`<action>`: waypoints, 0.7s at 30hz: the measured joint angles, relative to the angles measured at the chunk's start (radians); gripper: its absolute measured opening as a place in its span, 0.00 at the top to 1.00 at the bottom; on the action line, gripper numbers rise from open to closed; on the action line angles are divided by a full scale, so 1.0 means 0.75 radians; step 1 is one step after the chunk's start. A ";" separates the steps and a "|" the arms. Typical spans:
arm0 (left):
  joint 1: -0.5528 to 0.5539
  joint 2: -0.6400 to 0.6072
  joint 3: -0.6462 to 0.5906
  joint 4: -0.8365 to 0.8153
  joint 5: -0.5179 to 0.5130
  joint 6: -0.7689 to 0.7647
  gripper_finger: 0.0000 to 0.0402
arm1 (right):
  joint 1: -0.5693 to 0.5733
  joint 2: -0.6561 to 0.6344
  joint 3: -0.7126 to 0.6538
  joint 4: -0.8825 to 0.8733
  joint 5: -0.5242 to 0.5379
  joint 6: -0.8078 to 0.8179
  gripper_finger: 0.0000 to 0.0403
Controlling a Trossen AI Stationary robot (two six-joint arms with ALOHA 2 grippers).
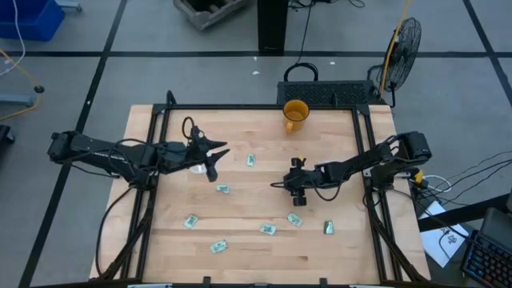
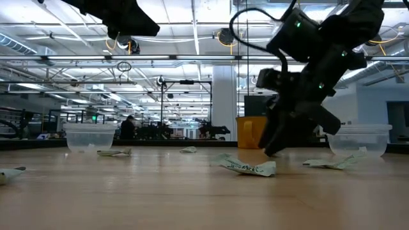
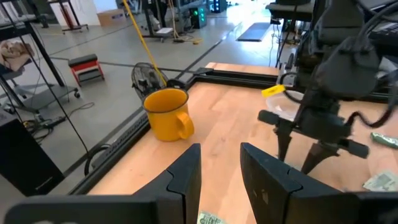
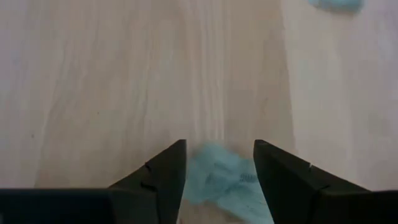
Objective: Pick and place Stevia / Truvia into bins
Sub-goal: Put the stevia packet into the right transparent container
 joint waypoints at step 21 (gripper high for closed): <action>-0.005 0.000 0.000 -0.020 0.005 -0.067 0.71 | 0.028 0.007 -0.001 0.006 0.113 0.095 0.80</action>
